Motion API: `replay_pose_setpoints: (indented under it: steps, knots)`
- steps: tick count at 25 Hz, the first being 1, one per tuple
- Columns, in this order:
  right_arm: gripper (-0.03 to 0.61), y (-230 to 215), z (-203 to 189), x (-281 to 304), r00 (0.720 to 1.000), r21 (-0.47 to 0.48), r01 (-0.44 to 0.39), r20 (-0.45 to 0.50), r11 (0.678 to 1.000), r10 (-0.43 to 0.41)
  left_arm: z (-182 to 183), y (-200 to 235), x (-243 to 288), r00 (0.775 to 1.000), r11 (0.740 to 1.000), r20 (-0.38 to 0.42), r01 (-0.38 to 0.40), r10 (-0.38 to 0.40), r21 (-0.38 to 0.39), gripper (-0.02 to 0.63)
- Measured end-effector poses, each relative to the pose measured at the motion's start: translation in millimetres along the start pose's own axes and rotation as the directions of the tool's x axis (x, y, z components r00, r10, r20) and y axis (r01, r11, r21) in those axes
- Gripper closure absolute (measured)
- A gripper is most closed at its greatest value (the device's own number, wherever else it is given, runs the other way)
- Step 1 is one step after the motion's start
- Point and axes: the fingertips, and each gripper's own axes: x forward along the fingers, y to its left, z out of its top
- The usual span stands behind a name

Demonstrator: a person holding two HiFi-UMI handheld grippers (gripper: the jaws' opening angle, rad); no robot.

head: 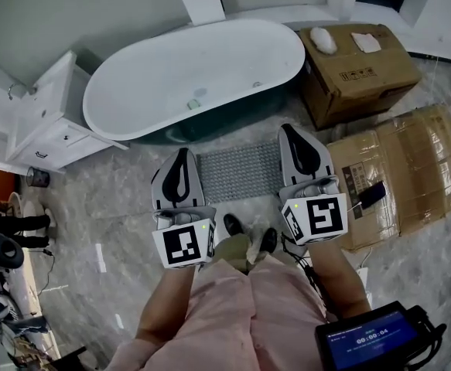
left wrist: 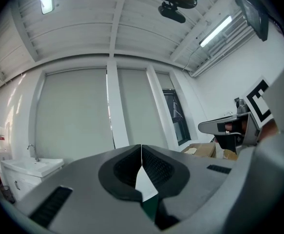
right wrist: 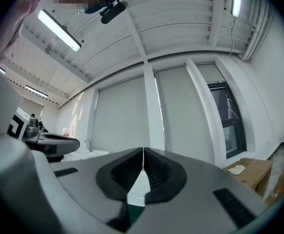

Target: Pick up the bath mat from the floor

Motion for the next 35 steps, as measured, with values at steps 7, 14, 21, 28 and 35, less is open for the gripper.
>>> replay_pose_setpoints:
  steps: [7,14,21,28,35]
  knots:
    - [0.56,20,-11,37,0.999,-0.01,-0.033,-0.019,0.999,0.032,-25,42,6,0.998,0.998,-0.027,-0.05,0.049,-0.028,0.588]
    - [0.56,40,-13,87,0.998,-0.033,-0.058,-0.023,0.998,0.057,-36,80,40,0.998,0.997,-0.011,-0.055,0.054,-0.06,0.588]
    - [0.56,32,-27,141,0.999,-0.032,-0.036,-0.024,0.999,0.035,-45,112,93,0.999,0.997,0.016,-0.041,0.042,-0.059,0.588]
    - [0.56,43,-18,182,0.999,-0.07,-0.038,-0.031,0.997,0.036,-45,140,131,1.0,0.998,0.009,0.0,0.001,-0.063,0.588]
    - [0.56,39,-20,184,0.999,-0.084,-0.032,-0.037,0.996,0.029,-58,132,139,1.0,0.997,-0.015,0.022,-0.023,-0.078,0.588]
